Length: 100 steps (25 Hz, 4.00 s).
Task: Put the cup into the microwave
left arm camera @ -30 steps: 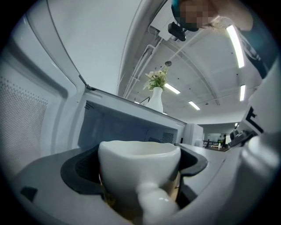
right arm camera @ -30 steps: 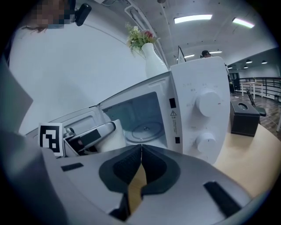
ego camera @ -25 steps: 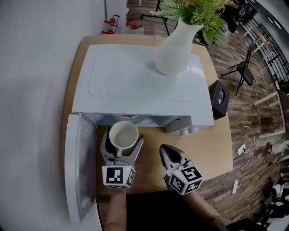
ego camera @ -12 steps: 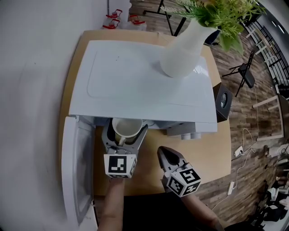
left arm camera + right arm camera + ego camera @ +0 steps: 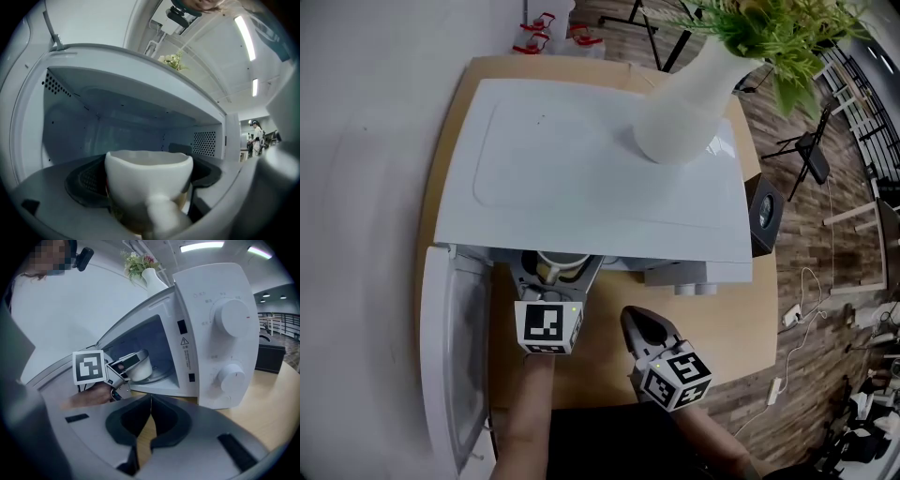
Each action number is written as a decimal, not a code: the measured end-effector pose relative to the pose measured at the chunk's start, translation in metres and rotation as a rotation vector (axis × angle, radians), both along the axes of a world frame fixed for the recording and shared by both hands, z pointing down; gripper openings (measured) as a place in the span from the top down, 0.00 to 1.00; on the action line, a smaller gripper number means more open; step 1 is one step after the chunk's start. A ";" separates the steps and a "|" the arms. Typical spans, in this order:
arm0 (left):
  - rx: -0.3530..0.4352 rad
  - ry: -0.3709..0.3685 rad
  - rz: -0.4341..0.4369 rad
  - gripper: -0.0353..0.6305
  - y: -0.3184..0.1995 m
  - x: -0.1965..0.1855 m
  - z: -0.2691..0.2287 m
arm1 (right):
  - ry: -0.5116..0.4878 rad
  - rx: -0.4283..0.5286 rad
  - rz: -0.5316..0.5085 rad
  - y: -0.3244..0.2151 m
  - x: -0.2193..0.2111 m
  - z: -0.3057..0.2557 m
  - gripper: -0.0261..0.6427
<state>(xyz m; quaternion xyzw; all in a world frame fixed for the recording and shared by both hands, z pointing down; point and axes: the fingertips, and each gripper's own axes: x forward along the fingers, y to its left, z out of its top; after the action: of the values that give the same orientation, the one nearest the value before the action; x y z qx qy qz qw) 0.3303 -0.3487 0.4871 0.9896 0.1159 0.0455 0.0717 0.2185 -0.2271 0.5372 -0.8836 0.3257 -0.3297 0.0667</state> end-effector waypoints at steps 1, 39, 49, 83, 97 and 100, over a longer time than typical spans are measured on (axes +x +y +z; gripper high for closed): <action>0.003 -0.002 -0.001 0.23 0.000 0.003 0.001 | -0.002 -0.001 0.001 0.001 0.001 0.001 0.97; 0.117 -0.139 -0.027 0.23 0.004 0.049 0.024 | -0.058 0.028 0.047 0.029 0.003 0.008 0.97; 0.116 -0.133 -0.040 0.23 0.003 0.049 0.024 | -0.011 0.057 0.086 0.043 0.000 -0.001 0.97; 0.046 -0.220 -0.082 0.23 -0.007 -0.043 0.022 | 0.038 0.071 0.127 0.047 -0.031 -0.016 0.97; 0.026 -0.216 -0.077 0.35 -0.007 -0.115 0.004 | 0.058 0.095 0.157 0.040 -0.045 -0.024 0.97; 0.033 -0.191 -0.064 0.50 -0.002 -0.132 -0.005 | 0.068 0.106 0.167 0.041 -0.050 -0.028 0.97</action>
<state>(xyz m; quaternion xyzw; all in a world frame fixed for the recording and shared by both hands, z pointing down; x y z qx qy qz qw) 0.1985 -0.3504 0.4822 0.9850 0.0762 0.1393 0.0677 0.1687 -0.1860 0.5097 -0.9135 0.2701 -0.2752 0.1297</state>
